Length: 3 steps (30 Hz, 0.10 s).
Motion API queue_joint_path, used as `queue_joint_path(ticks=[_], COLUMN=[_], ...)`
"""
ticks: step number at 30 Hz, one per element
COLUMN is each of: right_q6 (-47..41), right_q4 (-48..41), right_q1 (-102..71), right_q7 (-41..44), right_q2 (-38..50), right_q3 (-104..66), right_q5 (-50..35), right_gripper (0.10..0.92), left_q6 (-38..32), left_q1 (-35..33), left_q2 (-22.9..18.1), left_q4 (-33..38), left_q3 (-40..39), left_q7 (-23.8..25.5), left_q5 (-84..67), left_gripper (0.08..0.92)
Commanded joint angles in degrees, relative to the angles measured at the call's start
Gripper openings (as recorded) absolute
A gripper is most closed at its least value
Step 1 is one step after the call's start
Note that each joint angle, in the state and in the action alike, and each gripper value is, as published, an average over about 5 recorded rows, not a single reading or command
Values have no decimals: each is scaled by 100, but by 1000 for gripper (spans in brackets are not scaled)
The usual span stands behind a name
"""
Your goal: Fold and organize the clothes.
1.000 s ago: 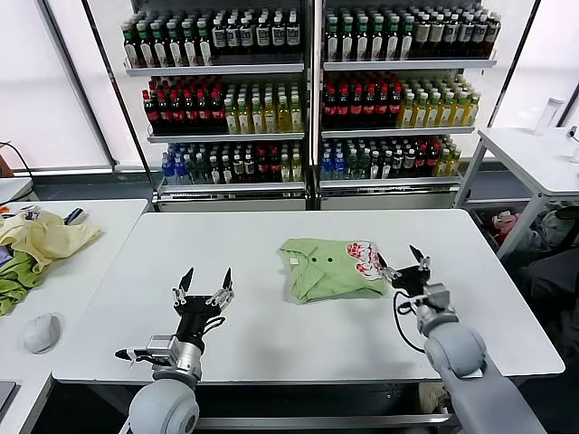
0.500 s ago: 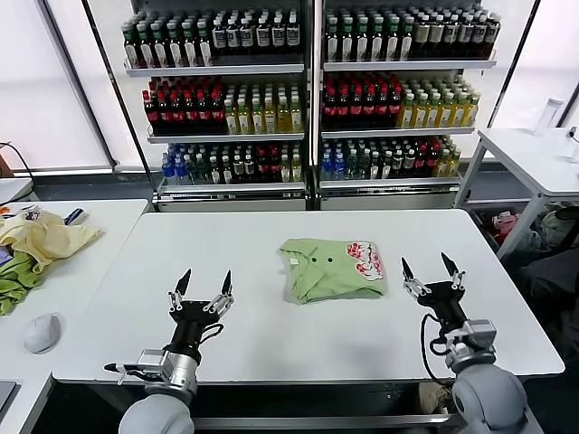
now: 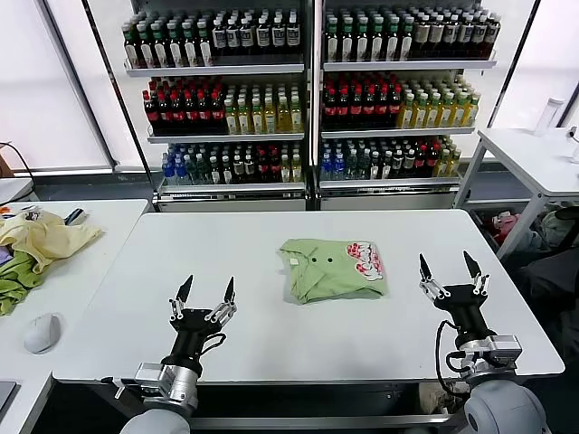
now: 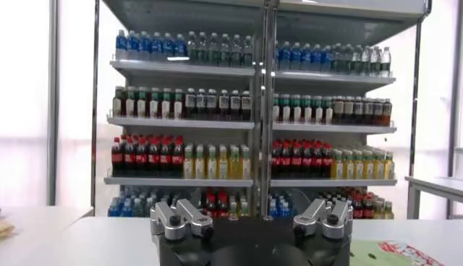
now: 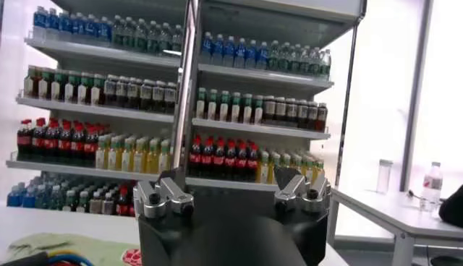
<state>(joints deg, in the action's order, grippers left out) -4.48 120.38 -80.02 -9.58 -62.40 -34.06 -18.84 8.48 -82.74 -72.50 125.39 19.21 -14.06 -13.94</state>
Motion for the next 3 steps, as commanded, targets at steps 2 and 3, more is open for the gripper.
queue_joint_path(ticks=[2,3], right_q6=[95,94], right_q4=[152,146], right_q1=[-65,-48], right_q7=[-70,-70], right_q2=[-27,-31], right_q3=[-56,-47], right_q5=[11,12], right_gripper=[823,823], left_q6=[-32,-35], left_q1=[-187,-199], left_q2=[-40,-37], left_q4=[94,97], left_q3=[52,59], left_q7=[44,46], left_q5=[141,147], left_gripper=[823,823])
